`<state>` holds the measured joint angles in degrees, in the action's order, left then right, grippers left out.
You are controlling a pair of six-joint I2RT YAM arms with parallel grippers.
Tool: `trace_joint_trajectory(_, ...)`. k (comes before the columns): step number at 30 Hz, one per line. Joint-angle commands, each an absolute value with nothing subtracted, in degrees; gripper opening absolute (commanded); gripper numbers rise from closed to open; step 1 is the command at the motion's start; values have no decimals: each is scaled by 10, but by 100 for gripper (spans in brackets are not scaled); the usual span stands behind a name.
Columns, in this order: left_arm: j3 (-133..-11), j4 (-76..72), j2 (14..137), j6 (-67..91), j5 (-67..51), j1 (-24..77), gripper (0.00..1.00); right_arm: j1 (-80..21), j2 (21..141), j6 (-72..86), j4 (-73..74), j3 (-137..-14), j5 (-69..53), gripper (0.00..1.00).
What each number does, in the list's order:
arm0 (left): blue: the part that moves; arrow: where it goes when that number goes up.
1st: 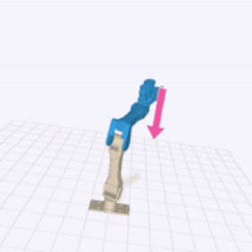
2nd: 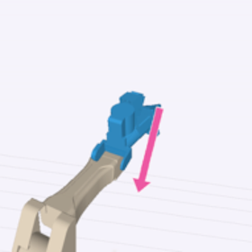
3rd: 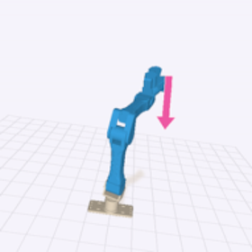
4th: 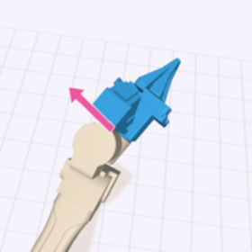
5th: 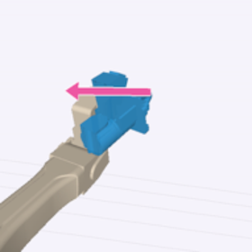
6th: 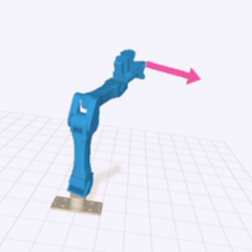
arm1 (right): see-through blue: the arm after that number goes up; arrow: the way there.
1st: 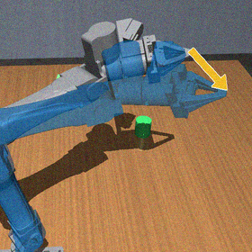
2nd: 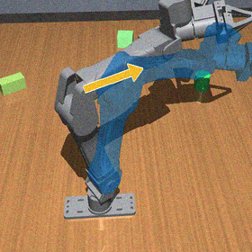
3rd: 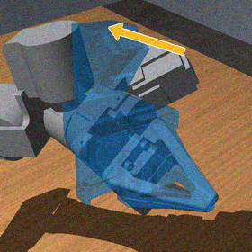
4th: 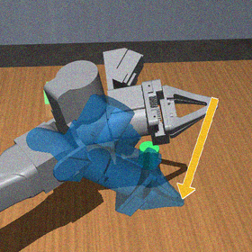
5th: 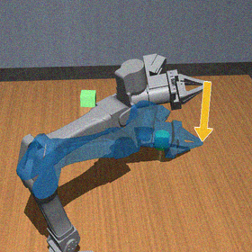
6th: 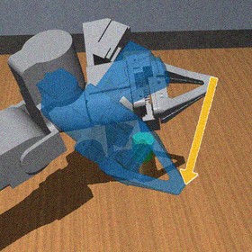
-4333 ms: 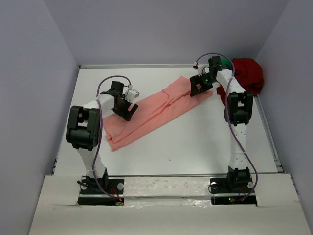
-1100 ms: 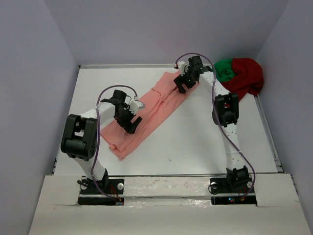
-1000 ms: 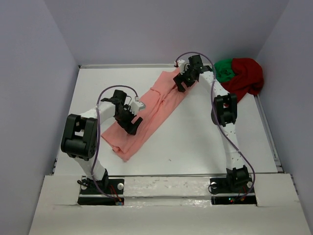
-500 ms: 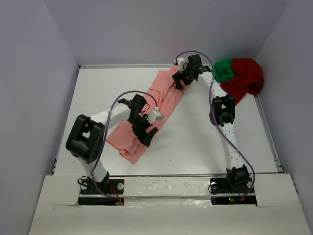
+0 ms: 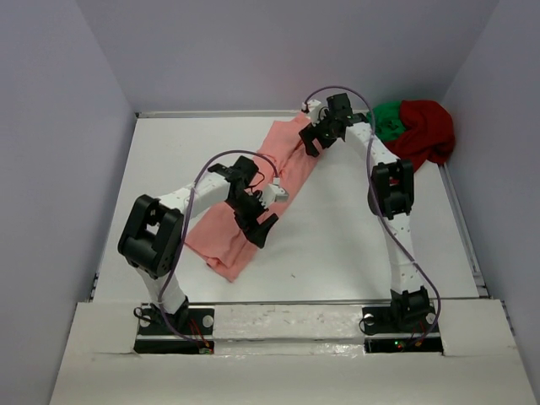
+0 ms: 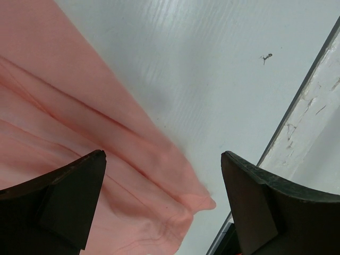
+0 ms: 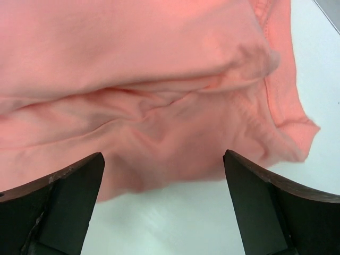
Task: Fold and stack the t-shirts
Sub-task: Rotate the tshirt 90 degrees
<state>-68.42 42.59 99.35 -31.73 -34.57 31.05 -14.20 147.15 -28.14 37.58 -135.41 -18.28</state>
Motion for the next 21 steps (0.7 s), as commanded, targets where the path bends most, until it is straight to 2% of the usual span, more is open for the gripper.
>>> trace_joint_trajectory(1,-723,434,946,-319,-324,299,99,-138,1335,-259,354,-1290,-221,100)
trace_joint_trajectory(9,-722,338,862,-284,-246,142,99,-175,1191,-291,430,-1158,-264,100)
trace_joint_trajectory(13,-678,295,846,-250,-147,100,99,-220,1202,-308,518,-1144,-295,100)
trace_joint_trajectory(18,-630,265,826,-238,-130,77,99,-266,1216,-315,505,-1121,-269,100)
trace_joint_trajectory(21,-625,267,817,-236,-132,64,99,-287,1255,-318,505,-1169,-236,100)
